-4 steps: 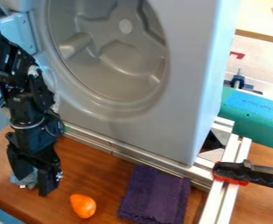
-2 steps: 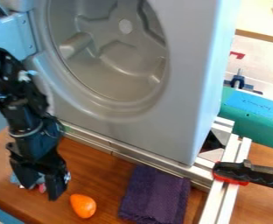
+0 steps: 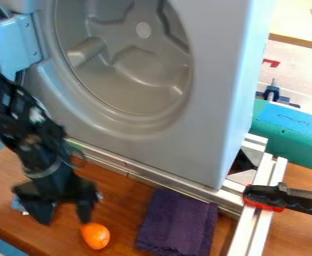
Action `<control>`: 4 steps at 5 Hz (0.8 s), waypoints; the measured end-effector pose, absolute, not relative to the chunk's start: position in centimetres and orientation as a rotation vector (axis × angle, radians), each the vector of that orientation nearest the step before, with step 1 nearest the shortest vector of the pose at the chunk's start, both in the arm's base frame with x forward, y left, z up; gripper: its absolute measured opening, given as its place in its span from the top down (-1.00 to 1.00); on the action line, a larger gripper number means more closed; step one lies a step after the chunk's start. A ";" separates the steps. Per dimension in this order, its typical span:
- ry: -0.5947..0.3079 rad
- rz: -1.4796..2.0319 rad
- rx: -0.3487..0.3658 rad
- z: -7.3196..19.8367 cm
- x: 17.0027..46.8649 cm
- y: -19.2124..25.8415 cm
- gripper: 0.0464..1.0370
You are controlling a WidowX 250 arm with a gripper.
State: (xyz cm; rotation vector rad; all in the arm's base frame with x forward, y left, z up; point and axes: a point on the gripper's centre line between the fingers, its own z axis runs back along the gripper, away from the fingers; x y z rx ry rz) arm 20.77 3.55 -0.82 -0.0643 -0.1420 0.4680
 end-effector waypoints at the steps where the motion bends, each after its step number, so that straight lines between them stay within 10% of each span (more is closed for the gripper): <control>1: -0.067 0.697 0.014 -1.7 20.7 2.7 -0.93; 4: 0.015 0.988 0.098 -2.8 21.6 2.7 -0.93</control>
